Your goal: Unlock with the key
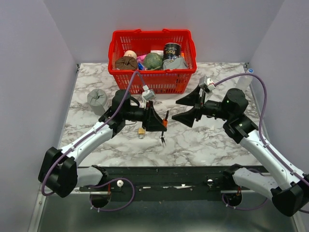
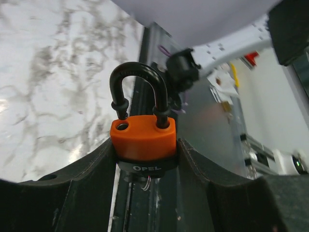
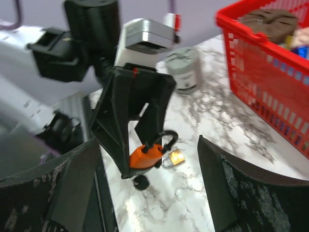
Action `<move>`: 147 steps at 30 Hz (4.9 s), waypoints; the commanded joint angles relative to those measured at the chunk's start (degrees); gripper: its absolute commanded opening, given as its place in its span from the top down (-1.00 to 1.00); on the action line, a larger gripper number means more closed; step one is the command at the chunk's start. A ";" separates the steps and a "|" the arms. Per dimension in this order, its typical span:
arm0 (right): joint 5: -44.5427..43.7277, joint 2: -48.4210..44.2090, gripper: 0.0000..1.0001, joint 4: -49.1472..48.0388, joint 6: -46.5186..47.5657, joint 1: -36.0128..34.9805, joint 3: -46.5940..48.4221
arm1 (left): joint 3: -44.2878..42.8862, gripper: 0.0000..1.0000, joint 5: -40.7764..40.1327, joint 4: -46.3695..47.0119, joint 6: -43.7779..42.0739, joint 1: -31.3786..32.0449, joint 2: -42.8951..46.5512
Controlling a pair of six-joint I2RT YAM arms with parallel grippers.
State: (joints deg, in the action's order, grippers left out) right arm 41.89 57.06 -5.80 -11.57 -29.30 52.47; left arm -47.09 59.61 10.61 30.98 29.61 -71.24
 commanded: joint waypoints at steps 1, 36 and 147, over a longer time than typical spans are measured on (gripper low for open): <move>15.59 0.95 -0.81 3.61 3.22 -1.02 1.85 | 0.16 1.00 14.21 7.23 -1.01 2.21 2.07; 21.40 5.78 0.78 4.75 2.70 -4.45 2.90 | 1.04 1.00 16.59 11.27 1.36 4.76 1.72; -15.00 -7.93 -0.66 12.92 -3.90 -3.92 -7.82 | -15.92 1.00 -44.58 -45.67 -22.54 -18.62 -30.53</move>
State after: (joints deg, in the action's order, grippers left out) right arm 25.21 50.11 8.58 -16.43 -33.52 45.36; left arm -61.08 23.51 -33.91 11.35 11.25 -99.98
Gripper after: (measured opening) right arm 0.831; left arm 0.565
